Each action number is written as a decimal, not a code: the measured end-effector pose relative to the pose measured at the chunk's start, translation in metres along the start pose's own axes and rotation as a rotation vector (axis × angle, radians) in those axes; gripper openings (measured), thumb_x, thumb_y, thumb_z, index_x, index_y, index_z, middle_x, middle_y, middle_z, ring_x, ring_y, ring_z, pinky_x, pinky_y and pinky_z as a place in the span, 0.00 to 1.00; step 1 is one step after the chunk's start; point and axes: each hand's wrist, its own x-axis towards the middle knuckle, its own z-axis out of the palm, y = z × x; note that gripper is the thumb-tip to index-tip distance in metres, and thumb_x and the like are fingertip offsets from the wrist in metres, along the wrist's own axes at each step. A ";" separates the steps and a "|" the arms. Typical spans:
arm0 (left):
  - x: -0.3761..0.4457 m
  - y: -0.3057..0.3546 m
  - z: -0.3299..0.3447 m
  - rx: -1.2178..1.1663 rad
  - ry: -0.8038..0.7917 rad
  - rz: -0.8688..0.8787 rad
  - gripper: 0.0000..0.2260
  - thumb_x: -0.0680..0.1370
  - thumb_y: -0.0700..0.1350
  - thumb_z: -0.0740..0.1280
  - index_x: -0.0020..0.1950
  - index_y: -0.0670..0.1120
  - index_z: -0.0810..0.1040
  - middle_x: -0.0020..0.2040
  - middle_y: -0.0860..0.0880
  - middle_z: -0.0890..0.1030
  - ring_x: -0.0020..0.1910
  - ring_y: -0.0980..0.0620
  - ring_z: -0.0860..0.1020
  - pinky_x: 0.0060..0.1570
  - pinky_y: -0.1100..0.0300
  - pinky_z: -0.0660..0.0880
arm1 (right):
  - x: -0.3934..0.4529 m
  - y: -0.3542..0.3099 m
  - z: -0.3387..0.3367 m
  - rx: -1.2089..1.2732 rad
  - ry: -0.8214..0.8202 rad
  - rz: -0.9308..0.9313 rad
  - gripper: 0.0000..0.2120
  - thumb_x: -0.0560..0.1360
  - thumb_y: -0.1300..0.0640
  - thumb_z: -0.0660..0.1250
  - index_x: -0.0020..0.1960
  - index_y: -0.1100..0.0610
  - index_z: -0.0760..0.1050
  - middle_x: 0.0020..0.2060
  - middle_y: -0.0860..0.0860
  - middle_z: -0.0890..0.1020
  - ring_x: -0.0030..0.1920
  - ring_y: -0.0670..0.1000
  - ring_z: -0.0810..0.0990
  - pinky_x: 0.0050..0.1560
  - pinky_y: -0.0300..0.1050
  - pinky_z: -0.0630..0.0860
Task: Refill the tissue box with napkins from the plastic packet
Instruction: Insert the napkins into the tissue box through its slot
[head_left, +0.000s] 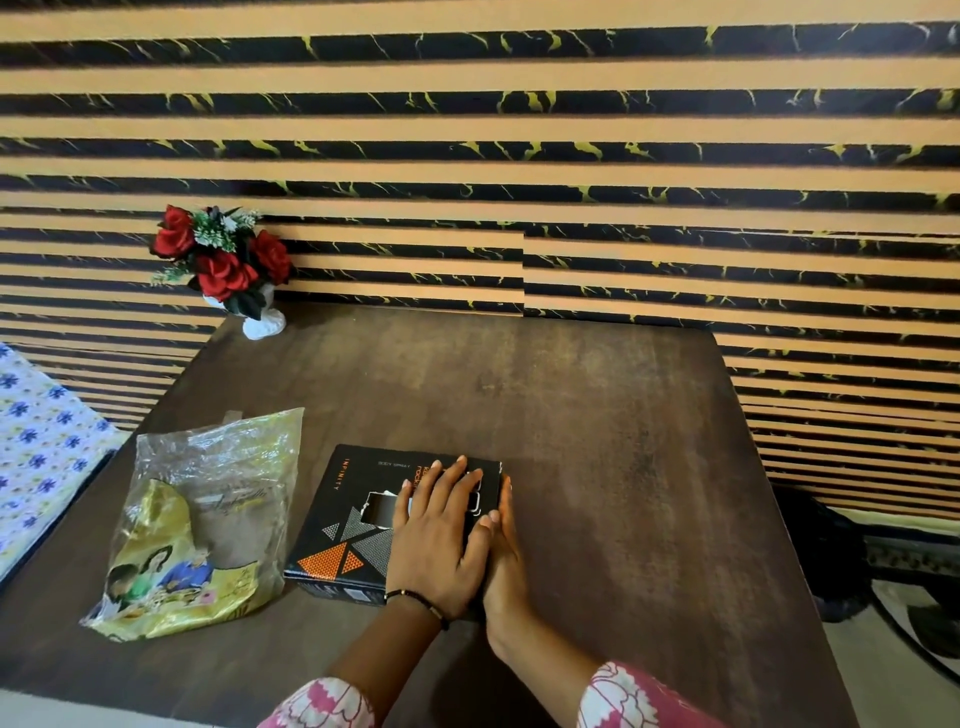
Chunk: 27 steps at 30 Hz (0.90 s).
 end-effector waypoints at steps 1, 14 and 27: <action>0.000 0.000 0.000 -0.001 -0.002 0.000 0.31 0.71 0.62 0.41 0.71 0.55 0.60 0.75 0.55 0.58 0.73 0.59 0.47 0.73 0.53 0.40 | -0.001 -0.002 0.000 0.018 -0.008 -0.006 0.19 0.81 0.51 0.51 0.64 0.28 0.55 0.75 0.46 0.59 0.74 0.49 0.61 0.74 0.57 0.58; -0.002 0.000 -0.009 -0.047 -0.047 0.030 0.31 0.71 0.60 0.38 0.71 0.54 0.61 0.75 0.54 0.58 0.75 0.55 0.49 0.72 0.55 0.39 | -0.009 -0.015 -0.002 -0.364 0.062 -0.145 0.19 0.81 0.57 0.51 0.72 0.52 0.61 0.74 0.54 0.63 0.71 0.46 0.66 0.70 0.41 0.61; -0.004 -0.099 -0.053 0.276 -0.127 0.169 0.26 0.74 0.55 0.51 0.70 0.46 0.64 0.72 0.44 0.66 0.72 0.45 0.63 0.72 0.44 0.52 | -0.030 -0.016 0.031 -1.525 0.148 -0.452 0.27 0.76 0.48 0.51 0.72 0.58 0.61 0.73 0.53 0.65 0.73 0.52 0.63 0.71 0.49 0.51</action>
